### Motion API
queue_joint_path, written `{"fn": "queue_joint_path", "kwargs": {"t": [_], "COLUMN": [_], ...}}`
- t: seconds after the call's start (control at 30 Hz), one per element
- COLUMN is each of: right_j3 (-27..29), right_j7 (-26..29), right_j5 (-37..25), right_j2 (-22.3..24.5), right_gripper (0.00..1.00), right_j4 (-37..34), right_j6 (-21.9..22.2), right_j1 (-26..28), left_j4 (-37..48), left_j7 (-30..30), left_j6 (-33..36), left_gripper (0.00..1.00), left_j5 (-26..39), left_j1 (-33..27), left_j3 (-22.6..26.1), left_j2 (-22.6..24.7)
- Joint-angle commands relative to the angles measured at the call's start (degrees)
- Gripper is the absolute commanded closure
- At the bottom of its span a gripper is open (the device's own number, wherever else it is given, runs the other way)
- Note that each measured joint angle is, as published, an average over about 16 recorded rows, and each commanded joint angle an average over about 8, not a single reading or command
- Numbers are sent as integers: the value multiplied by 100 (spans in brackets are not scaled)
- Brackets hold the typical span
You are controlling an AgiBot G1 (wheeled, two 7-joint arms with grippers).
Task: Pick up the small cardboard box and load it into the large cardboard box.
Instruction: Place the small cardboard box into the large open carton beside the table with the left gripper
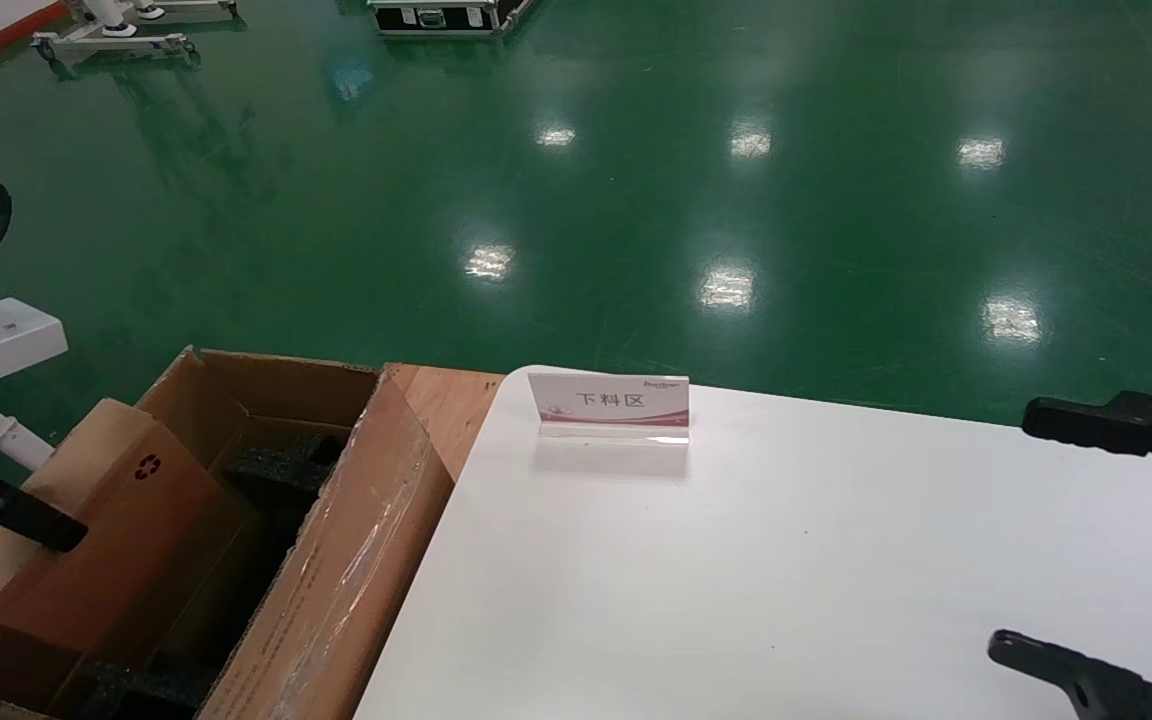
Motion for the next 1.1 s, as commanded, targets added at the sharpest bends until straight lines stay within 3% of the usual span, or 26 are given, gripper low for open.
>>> {"fn": "queue_joint_path", "kwargs": {"t": [0.03,1.1], "right_j3": [-1,-11], "right_j7": [0,-5], "right_j5": [0,7], "right_j2": [0,4], "right_gripper": [0,0], "right_j4": [0,0], "right_j6": [0,5], "right_j1": [0,2], "left_j4": [16,265], "left_j7": [23,217], "left_j6": [-10,-319], "left_gripper": [100,100], "left_j5": [29,469], "left_j1": [17,382], "left_j3": [-36,-60], "left_j2": [-3,-108]}}
